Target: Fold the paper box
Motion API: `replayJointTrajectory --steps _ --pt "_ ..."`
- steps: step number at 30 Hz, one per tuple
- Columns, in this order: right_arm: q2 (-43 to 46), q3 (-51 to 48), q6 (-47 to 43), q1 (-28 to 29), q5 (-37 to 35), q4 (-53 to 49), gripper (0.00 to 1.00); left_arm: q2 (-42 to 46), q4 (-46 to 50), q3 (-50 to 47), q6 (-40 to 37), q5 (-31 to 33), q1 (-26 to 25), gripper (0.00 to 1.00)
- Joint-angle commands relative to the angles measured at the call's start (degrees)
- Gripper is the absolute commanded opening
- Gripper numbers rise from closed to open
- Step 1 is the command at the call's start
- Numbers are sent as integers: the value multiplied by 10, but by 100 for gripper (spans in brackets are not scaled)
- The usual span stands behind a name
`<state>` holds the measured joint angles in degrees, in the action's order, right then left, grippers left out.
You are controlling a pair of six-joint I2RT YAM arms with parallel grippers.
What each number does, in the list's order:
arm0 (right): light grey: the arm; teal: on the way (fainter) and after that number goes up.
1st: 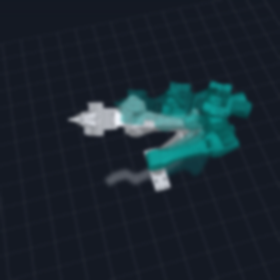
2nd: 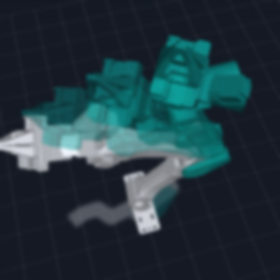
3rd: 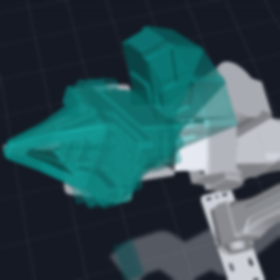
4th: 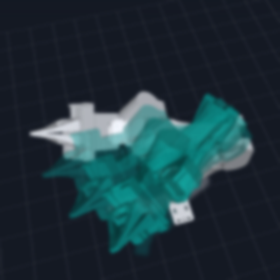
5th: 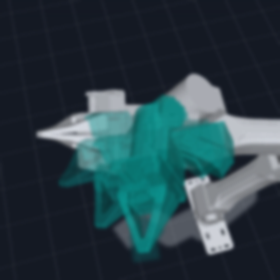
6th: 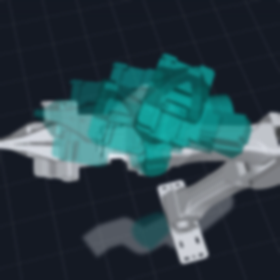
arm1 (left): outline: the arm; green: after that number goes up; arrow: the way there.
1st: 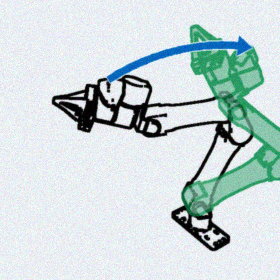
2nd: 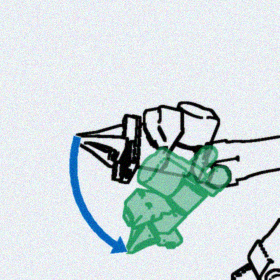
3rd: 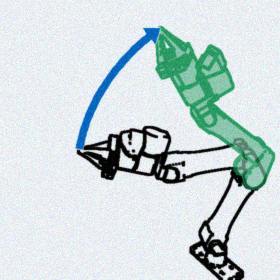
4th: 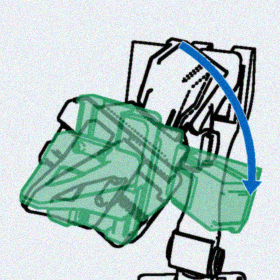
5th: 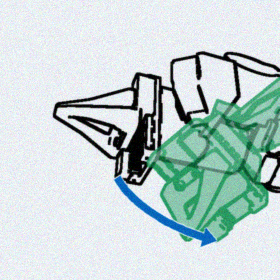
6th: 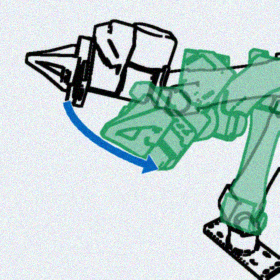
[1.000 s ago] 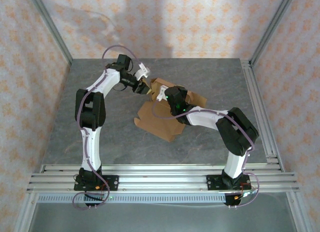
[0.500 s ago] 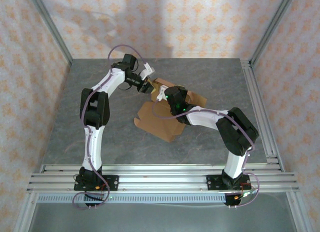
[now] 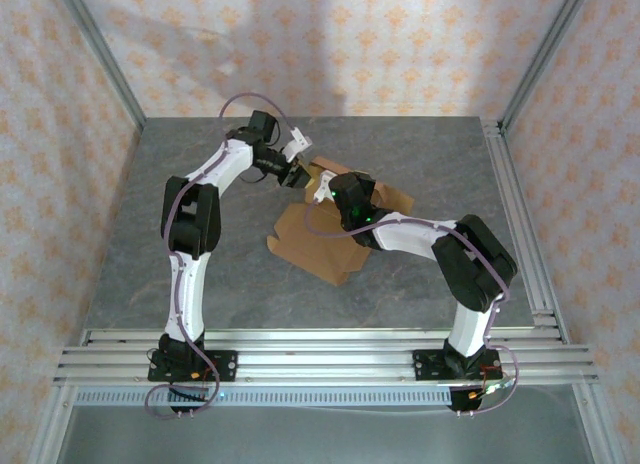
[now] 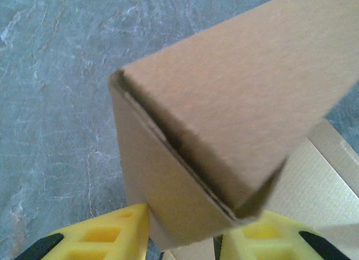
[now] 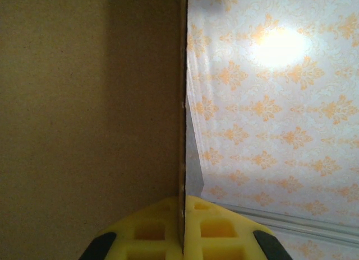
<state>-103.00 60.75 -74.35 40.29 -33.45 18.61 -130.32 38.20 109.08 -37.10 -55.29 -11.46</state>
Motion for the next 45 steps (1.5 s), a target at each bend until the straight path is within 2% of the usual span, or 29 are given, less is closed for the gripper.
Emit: replayJointTrajectory --steps 1,10,22,26,28,31,33,36,38,41,45 --pt "4 7 12 8 -1 -21 0 35 -81 -40 60 41 -11 35" --pt "1 10 13 11 -1 -16 0 53 -153 -81 114 81 -18 33" --pt "-14 17 17 25 -34 8 0 83 -244 -144 180 138 -33 15" --pt "-6 16 49 30 -20 -8 1 91 -266 -168 182 144 -37 9" --pt "7 20 79 31 -4 -29 10 95 -264 -174 180 144 -37 9" --pt "41 37 162 31 42 -103 31 101 -273 -183 186 149 -38 8" --pt "78 47 242 28 106 -157 48 103 -281 -190 188 149 -37 6" --pt "125 59 337 20 200 -213 66 105 -287 -196 192 151 -39 6" --pt "156 61 409 6 274 -237 72 110 -296 -205 191 156 -40 6" --pt "197 47 497 -14 348 -222 77 116 -308 -218 190 169 -46 6" --pt "229 51 637 -49 382 -190 77 138 -352 -256 192 188 -57 6"
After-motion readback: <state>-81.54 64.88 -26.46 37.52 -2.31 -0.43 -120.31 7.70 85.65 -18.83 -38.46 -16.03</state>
